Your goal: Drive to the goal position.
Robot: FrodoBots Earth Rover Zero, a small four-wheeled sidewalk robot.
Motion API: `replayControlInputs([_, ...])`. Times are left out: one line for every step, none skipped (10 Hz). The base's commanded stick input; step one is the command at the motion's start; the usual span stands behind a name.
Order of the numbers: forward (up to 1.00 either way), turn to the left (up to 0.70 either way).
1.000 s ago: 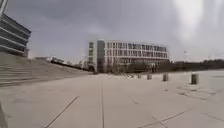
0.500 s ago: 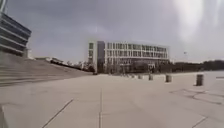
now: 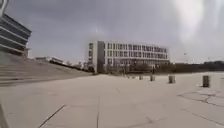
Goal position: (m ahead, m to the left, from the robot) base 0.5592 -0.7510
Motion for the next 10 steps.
replayControlInputs([0.70, 0.00])
replayControlInputs([0.70, 0.00])
replayControlInputs([0.70, 0.00])
replayControlInputs([0.70, 0.00])
replayControlInputs([0.70, 0.00])
replayControlInputs([0.70, 0.00])
replayControlInputs([0.70, 0.00])
replayControlInputs([0.70, 0.00])
replayControlInputs([0.70, 0.00])
replayControlInputs([0.70, 0.00])
